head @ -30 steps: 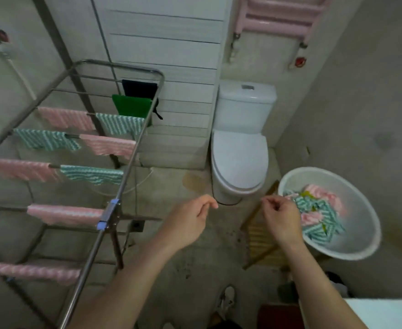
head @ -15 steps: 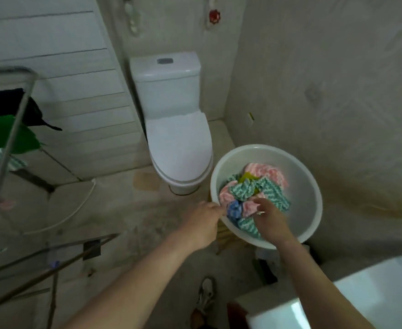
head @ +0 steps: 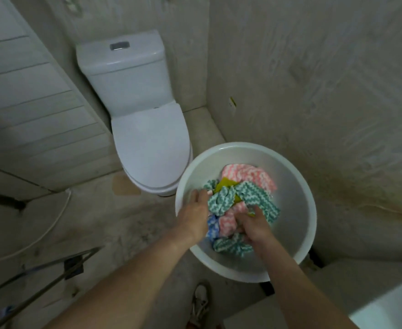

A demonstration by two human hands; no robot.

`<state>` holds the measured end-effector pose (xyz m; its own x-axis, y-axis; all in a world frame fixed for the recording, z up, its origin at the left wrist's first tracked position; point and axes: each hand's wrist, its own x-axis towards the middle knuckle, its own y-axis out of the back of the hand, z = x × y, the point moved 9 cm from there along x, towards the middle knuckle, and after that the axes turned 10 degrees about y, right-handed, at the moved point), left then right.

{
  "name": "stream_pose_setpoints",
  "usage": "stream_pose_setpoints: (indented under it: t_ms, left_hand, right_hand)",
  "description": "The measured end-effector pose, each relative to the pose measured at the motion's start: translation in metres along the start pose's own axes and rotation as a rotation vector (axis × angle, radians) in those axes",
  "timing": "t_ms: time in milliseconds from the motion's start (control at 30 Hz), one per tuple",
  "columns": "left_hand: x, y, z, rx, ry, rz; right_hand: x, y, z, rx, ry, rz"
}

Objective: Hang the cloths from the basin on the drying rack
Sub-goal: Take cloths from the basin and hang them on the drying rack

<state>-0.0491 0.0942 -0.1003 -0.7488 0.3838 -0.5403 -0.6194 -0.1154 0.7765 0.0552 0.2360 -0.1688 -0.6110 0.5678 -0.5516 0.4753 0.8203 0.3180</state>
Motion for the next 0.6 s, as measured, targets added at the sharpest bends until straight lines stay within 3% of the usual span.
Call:
stream_pose_setpoints:
  t_ms: [167, 267, 333, 400, 467, 533, 600]
  left_hand:
    - [0.023, -0.019, 0.0, -0.126, 0.072, -0.108]
    - [0.024, -0.007, 0.006, -0.195, 0.042, 0.023]
    - [0.023, 0.005, 0.005, -0.347, 0.048, 0.094]
    - [0.019, 0.012, 0.0, -0.566, 0.086, 0.104]
    - [0.012, 0.023, -0.004, -0.845, 0.102, 0.094]
    - [0.002, 0.035, 0.0, -1.042, 0.112, 0.06]
    - [-0.007, 0.045, 0.008, -1.123, 0.103, -0.001]
  right_hand:
    - [0.003, -0.008, -0.016, 0.017, 0.084, -0.075]
    - [0.004, -0.001, -0.039, -0.124, 0.268, -0.087]
    - [-0.001, 0.006, -0.06, -0.289, 0.413, -0.085]
    - [-0.009, 0.024, -0.083, -0.323, 0.532, 0.028]
    - [-0.022, 0.04, -0.1, -0.075, 0.517, 0.089]
    - [-0.028, 0.042, -0.097, 0.379, 0.33, 0.093]
    - [-0.031, 0.035, -0.099, 0.545, 0.229, 0.009]
